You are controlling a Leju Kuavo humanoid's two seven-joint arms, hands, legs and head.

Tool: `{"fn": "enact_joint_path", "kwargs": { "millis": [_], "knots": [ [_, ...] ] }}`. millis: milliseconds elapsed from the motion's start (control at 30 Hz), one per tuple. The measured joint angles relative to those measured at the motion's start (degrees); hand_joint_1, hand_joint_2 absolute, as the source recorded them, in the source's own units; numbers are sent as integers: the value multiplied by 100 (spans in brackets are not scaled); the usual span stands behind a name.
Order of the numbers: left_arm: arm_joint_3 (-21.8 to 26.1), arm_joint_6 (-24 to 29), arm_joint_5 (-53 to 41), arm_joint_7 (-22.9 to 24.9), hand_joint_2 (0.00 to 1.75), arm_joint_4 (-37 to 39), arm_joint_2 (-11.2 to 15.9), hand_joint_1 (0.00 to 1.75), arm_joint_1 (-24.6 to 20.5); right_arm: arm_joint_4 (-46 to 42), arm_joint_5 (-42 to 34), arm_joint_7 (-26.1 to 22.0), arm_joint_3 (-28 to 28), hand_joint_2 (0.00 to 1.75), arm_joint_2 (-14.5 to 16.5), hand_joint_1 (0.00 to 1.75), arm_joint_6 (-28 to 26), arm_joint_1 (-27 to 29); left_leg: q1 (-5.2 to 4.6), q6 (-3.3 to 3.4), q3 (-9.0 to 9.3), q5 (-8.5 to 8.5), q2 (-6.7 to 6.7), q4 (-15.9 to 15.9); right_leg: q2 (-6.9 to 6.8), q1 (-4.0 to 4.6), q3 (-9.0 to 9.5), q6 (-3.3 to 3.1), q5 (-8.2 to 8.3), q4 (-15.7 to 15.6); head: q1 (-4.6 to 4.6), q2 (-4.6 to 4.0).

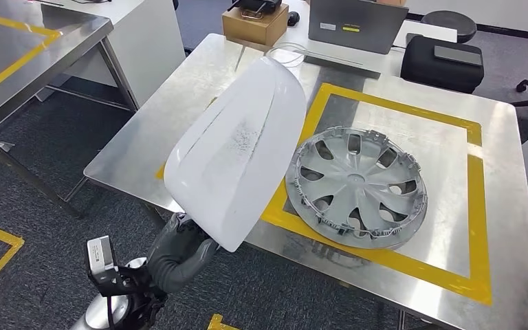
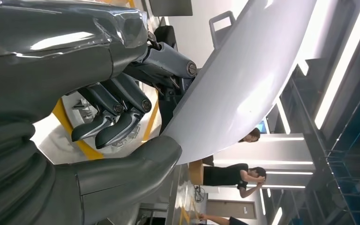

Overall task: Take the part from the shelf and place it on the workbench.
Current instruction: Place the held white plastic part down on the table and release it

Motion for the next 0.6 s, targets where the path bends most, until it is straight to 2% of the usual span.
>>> {"fn": "enact_joint_path", "kwargs": {
  "millis": [33,100,167,200,233,267,300,333,367,400,500,567,600],
  "knots": [
    [-3,10,3,5,175,3,-8,175,-11,1,-4,0,-6,0,1,0,-1,3,9,47,20,33,15,-40,-32,2,-55,4,-67,105,7,0],
    [-9,60,4,27,175,21,-21,175,-24,5,-12,1,-21,0,2,0,-1,0,10,112,29,79,50,-92,-107,3,-351,-50,-370,724,18,0],
    [-17,161,-44,50,175,55,-25,175,-22,18,-22,2,-32,0,4,0,2,11,-15,129,5,90,68,-89,-131,2,-703,-80,-665,1500,19,0],
    [-20,238,-111,57,175,77,-27,175,-18,31,-29,4,-36,0,7,0,6,23,-26,133,-2,93,74,-86,-135,2,-779,-63,-710,1678,18,0],
    [-19,343,-220,61,175,100,-32,175,-15,49,-38,5,-42,0,10,0,19,37,-33,134,-6,94,76,-79,-140,2,-728,-27,-661,1606,18,0],
    [-16,475,-365,62,175,124,-42,175,-11,70,-47,5,-51,0,14,0,42,48,-40,131,-8,92,77,-67,-150,2,-561,15,-540,1306,19,0],
    [-6,636,-542,62,175,145,-60,175,-10,95,-61,5,-61,0,17,0,73,52,-45,123,-10,87,77,-50,-172,3,-314,43,-391,857,20,0],
    [10,848,-777,64,175,168,-85,175,-12,125,-77,4,-72,0,25,0,111,54,-64,106,-15,76,76,-26,-196,11,-92,47,-261,439,19,0],
    [27,1089,-1043,71,175,190,-115,175,-18,158,-92,3,-81,0,37,0,147,54,-78,86,-22,65,76,-6,-213,18,56,29,-178,151,16,0],
    [48,1377,-1371,91,175,216,-148,175,-28,199,-104,4,-89,0,55,0,179,55,-91,65,-28,59,75,7,-224,29,123,-1,-141,7,13,0],
    [110,2300,-2435,256,175,372,-265,175,-110,362,-111,10,-106,0,138,0,272,64,-79,-10,-58,44,71,38,-214,20,129,-86,-101,-27,8,0],
    [159,2912,-3103,405,175,597,-355,175,-257,501,-102,16,-121,0,203,0,343,55,-47,-87,-192,-161,61,330,-211,-20,145,-137,-70,-44,-9,0],
    [177,3203,-3409,469,175,764,-393,175,-360,572,-89,17,-129,0,233,0,373,48,-22,-129,-332,-345,55,645,-211,-23,140,-151,-61,-43,-17,0]
  ]
}}
